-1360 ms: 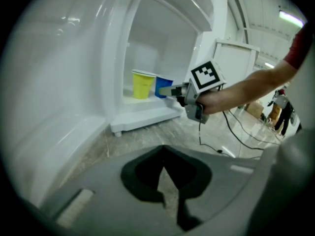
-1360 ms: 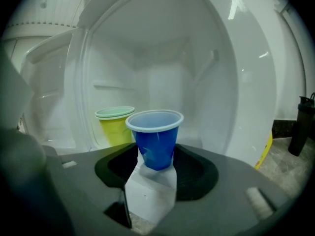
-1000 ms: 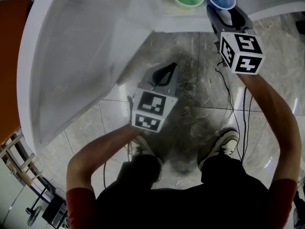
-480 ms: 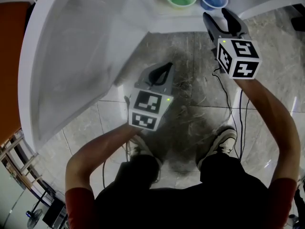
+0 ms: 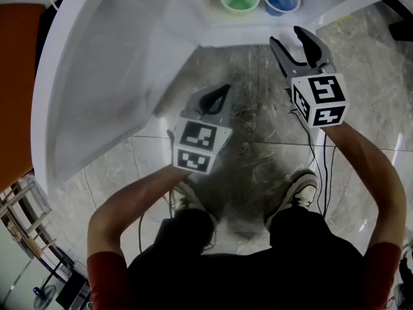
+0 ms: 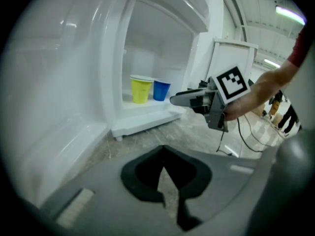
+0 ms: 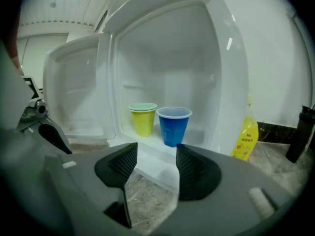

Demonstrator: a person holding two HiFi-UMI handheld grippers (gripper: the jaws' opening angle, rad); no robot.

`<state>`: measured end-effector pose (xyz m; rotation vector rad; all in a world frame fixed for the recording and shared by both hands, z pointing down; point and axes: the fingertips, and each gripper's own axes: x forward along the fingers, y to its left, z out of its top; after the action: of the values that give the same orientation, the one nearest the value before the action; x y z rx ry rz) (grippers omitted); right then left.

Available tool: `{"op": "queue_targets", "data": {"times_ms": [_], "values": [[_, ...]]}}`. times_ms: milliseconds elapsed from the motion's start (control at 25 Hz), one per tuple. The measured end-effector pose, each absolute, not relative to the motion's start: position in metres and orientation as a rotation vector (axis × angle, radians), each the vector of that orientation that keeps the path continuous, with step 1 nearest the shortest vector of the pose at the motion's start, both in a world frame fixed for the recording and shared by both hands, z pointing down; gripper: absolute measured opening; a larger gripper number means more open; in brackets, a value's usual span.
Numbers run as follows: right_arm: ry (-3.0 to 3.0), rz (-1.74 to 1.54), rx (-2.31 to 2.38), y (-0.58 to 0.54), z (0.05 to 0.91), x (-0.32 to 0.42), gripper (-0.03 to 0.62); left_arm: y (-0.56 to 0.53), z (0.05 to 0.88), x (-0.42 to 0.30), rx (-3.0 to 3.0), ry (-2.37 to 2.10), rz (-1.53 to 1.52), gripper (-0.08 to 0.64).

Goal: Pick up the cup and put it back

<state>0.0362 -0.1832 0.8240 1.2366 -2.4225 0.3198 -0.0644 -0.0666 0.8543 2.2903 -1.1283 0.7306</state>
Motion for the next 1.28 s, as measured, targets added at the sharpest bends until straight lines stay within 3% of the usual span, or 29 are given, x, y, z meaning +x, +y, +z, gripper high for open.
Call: {"op": "queue_targets", "data": {"times_ms": [1280], "values": [[-2.396,0.427,1.044,-0.105,0.853,0.045,0.227,-0.064,0.849,-0.061,2.319,-1.143,0.751,0.0]]}}
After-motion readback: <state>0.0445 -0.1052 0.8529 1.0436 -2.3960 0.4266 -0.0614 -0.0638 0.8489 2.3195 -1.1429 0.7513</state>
